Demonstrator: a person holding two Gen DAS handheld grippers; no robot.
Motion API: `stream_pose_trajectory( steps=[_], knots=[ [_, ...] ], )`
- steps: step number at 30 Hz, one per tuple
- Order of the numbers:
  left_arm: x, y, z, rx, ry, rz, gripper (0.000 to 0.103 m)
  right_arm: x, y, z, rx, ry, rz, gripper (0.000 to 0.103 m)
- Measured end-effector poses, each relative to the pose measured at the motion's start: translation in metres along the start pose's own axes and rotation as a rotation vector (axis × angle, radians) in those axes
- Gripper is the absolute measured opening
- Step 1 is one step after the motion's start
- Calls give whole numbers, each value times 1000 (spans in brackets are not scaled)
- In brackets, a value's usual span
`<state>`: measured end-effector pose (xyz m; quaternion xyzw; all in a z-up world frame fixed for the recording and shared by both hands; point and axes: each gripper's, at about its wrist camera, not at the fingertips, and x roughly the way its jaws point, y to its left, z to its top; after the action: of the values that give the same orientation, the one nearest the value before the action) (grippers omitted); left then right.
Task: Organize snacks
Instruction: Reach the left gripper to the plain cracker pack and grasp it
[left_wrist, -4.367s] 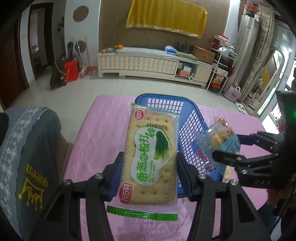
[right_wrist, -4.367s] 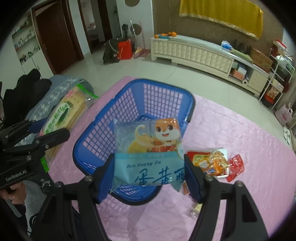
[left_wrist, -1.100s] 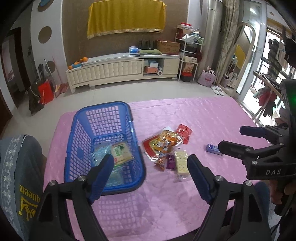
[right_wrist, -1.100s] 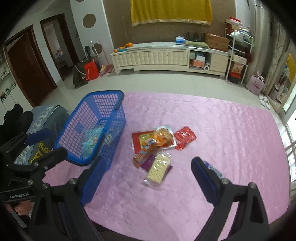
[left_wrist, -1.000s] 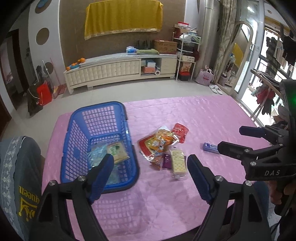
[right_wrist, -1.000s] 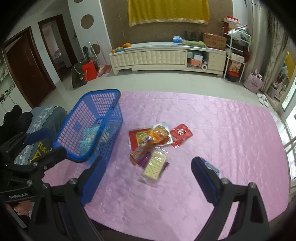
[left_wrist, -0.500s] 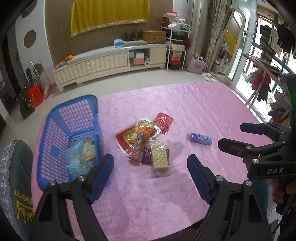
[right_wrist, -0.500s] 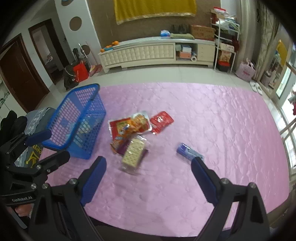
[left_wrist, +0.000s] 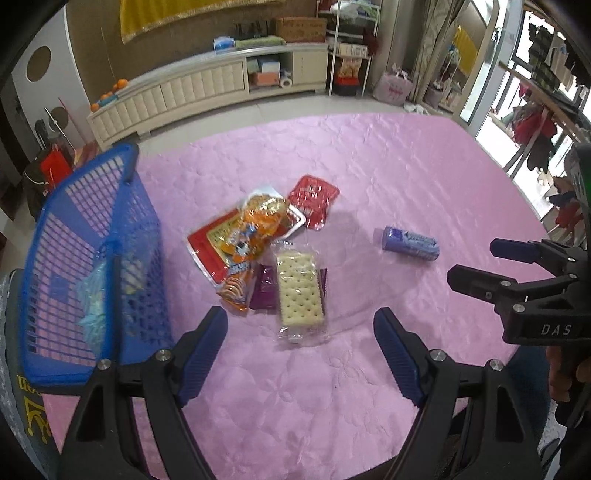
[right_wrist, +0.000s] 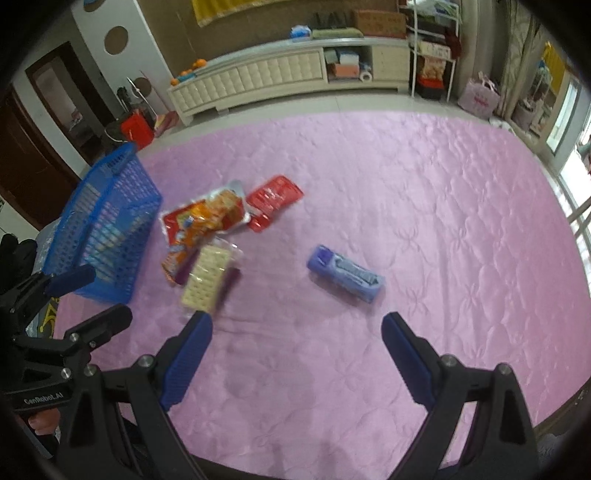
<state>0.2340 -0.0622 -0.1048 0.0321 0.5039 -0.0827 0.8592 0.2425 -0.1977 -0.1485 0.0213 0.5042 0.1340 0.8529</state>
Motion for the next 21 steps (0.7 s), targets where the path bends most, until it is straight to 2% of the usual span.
stream_pose_trajectory(
  steps=[14, 21],
  knots=[
    [84, -10, 10, 24, 133, 8, 80, 56, -34, -2, 25, 72, -18, 95],
    [101, -9, 15, 22, 141, 40, 80, 68, -44, -3, 52, 85, -12, 95]
  ],
)
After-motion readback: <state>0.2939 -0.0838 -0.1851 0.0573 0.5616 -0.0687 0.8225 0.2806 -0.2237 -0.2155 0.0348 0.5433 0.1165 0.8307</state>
